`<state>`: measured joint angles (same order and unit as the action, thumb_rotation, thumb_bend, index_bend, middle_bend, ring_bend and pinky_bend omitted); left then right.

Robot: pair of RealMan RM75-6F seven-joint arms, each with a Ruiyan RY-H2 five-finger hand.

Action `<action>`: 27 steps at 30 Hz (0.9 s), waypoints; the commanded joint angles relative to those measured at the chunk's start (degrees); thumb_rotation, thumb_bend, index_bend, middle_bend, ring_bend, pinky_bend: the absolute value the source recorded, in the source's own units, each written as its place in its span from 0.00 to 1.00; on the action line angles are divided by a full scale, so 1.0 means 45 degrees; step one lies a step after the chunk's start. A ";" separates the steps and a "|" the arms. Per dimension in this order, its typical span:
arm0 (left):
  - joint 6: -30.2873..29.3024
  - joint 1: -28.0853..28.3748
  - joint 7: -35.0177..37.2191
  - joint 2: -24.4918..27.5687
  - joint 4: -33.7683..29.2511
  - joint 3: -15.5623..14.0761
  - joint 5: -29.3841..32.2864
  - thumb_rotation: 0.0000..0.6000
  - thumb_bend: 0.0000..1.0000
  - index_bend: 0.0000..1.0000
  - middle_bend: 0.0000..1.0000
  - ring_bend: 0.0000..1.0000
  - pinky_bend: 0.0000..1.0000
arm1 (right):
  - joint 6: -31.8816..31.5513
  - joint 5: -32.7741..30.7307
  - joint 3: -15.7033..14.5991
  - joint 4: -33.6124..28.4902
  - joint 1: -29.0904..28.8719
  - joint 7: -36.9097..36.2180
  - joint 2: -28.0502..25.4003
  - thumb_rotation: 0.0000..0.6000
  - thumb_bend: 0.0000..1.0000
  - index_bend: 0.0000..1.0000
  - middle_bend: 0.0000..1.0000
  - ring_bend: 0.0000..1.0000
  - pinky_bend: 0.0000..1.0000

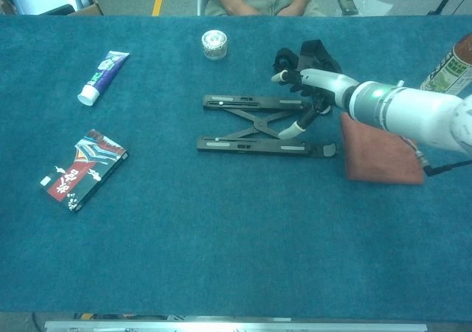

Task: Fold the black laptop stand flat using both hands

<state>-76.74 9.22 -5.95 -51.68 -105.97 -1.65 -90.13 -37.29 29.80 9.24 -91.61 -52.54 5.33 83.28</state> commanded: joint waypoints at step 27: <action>-0.0022 -0.0099 0.0319 -0.0007 0.0364 -0.0155 0.0037 1.00 0.13 0.00 0.00 0.00 0.00 | 0.0013 0.0011 -0.0592 -0.0502 -0.0326 -0.0167 0.0531 1.00 0.00 0.00 0.06 0.05 0.00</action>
<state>-76.86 8.77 -4.55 -51.70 -104.38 -2.33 -89.95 -36.89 29.97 6.83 -92.80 -54.29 4.87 86.31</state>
